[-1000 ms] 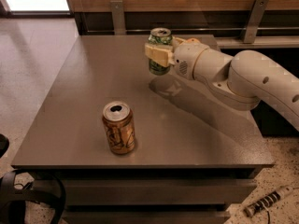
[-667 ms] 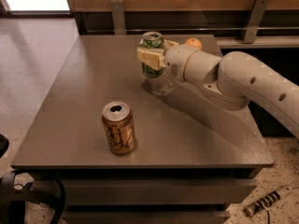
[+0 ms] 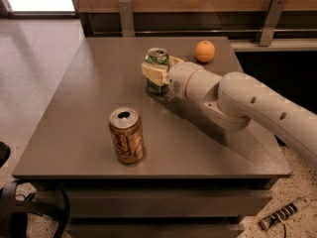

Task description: Place green can upright

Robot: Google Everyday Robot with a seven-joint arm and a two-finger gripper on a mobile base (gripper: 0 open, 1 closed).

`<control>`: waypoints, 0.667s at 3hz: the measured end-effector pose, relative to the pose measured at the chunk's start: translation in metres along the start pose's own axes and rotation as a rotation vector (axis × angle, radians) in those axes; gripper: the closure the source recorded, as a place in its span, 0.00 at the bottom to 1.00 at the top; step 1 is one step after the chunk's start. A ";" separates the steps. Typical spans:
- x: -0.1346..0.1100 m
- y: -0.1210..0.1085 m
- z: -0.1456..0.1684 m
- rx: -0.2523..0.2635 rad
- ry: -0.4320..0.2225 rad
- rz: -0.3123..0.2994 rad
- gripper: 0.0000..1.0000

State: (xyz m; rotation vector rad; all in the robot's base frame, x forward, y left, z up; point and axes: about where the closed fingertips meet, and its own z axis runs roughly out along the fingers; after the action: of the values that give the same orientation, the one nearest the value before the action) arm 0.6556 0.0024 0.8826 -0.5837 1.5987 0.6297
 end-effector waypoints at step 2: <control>0.004 0.002 0.002 0.012 -0.008 0.022 0.75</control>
Offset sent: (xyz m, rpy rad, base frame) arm 0.0000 0.0029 -0.0062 0.0199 0.0091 -0.0150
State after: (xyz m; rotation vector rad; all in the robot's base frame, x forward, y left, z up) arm 0.6556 0.0053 0.8789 -0.5546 1.6022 0.6373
